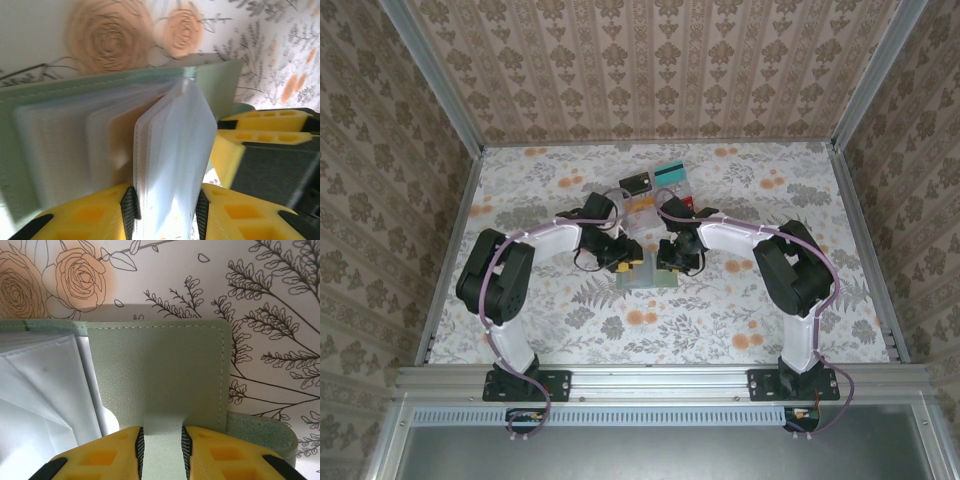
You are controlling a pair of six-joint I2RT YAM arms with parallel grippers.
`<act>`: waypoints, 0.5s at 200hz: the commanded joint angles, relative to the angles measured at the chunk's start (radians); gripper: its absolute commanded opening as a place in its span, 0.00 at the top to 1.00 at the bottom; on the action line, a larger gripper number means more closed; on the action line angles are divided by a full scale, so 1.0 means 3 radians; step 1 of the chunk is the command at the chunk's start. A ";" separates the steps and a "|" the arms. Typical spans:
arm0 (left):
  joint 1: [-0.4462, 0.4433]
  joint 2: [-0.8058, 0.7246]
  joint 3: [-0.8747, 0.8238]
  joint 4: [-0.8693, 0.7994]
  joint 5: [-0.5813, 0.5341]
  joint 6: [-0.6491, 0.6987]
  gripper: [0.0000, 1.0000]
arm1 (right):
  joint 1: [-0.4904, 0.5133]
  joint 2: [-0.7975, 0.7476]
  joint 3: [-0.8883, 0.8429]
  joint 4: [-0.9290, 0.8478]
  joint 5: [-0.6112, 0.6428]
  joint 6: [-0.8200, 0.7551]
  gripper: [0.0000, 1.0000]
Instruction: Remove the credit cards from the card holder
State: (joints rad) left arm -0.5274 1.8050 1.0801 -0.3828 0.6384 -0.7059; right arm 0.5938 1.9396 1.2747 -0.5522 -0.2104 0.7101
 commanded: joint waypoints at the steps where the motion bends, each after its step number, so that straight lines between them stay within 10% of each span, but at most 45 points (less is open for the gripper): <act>1: -0.0082 0.0000 0.0100 0.0068 0.0227 0.0089 0.61 | 0.0012 0.0119 -0.0046 -0.0032 0.0023 -0.0010 0.69; 100: -0.0194 -0.0039 0.0181 0.0220 0.0341 0.0000 0.62 | -0.0124 -0.0447 -0.0270 0.0300 -0.0033 0.0033 0.70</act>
State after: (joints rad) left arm -0.5690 1.8050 1.0924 -0.3401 0.7116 -0.7033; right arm 0.5800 1.8954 1.2251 -0.5014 -0.2157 0.7109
